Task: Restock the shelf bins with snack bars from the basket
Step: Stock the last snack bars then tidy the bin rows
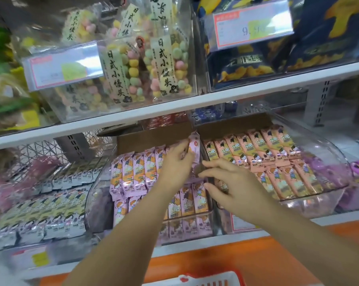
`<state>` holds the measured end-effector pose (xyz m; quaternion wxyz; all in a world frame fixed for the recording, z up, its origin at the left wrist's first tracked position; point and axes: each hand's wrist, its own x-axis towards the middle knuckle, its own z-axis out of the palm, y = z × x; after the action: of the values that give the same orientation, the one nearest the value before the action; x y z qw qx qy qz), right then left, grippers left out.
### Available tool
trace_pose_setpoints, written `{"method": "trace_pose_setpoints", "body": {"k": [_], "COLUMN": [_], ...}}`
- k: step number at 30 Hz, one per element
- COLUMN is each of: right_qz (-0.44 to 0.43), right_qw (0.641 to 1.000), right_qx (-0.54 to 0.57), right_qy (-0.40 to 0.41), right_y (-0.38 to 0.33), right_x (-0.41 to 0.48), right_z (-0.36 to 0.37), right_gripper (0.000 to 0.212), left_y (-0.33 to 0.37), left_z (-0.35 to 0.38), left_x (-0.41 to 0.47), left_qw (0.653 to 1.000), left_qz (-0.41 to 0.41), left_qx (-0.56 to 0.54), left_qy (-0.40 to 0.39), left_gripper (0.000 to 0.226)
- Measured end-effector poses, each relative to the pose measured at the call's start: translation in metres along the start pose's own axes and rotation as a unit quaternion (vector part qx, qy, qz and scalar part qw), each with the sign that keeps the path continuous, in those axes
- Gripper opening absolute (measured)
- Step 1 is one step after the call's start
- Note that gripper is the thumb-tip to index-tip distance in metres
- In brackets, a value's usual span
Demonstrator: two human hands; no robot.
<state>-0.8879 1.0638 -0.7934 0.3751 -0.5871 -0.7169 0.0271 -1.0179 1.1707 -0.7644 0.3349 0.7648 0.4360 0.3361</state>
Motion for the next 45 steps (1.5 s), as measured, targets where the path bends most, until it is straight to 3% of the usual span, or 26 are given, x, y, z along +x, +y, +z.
{"method": "trace_pose_setpoints", "body": {"k": [2, 6, 10, 14, 16, 19, 21, 24, 32, 38, 41, 45], "right_qz": [0.0, -0.002, 0.005, 0.0, -0.001, 0.004, 0.006, 0.004, 0.003, 0.019, 0.033, -0.018], "right_qw": [1.0, 1.0, 1.0, 1.0, 1.0, 1.0, 1.0, 1.0, 1.0, 0.999, 0.997, 0.991], "right_qx": [0.005, 0.008, 0.012, 0.013, 0.013, 0.01, 0.008, 0.001, 0.006, -0.023, -0.074, -0.134], "right_qy": [0.004, 0.012, 0.014, 0.017, 0.016, 0.007, 0.008, 0.008, 0.016, 0.015, -0.006, 0.016], "right_y": [0.001, 0.0, -0.002, -0.002, -0.002, -0.001, -0.001, 0.0, -0.004, -0.016, -0.024, -0.04], "right_x": [0.0, -0.001, -0.002, -0.003, -0.003, -0.002, -0.002, -0.002, -0.002, -0.004, -0.004, -0.025], "right_z": [0.001, 0.002, 0.003, 0.003, 0.003, 0.002, 0.003, 0.004, 0.003, -0.001, -0.005, 0.002], "right_gripper": [0.026, 0.028, 0.027, 0.027, 0.028, 0.025, 0.026, 0.026, 0.035, 0.03, 0.035, 0.032], "left_y": [-0.004, -0.002, 0.002, -0.001, -0.003, -0.01, -0.016, -0.019, -0.021, -0.011, -0.009, -0.014], "left_z": [-0.003, 0.006, 0.017, 0.018, 0.016, 0.005, -0.001, -0.001, 0.01, -0.001, -0.015, -0.041], "left_x": [-0.002, 0.0, -0.005, -0.013, -0.016, -0.015, -0.012, -0.006, -0.003, 0.001, -0.011, -0.065], "left_qw": [0.999, 0.997, 0.991, 0.986, 0.968, 0.91, 0.892, 0.879, 0.876, 0.867, 0.875, 0.907], "left_qz": [0.01, 0.03, 0.034, 0.047, 0.069, 0.101, 0.114, 0.116, 0.125, 0.121, 0.115, 0.193], "left_qx": [0.035, 0.064, 0.113, 0.16, 0.242, 0.401, 0.437, 0.46, 0.465, 0.482, 0.465, 0.374], "left_qy": [-0.027, 0.031, 0.07, 0.021, -0.002, -0.008, -0.031, -0.052, 0.03, -0.043, -0.076, -0.008], "left_gripper": [0.051, 0.058, 0.051, 0.044, 0.048, 0.057, 0.062, 0.065, 0.061, 0.059, 0.054, 0.039]}}
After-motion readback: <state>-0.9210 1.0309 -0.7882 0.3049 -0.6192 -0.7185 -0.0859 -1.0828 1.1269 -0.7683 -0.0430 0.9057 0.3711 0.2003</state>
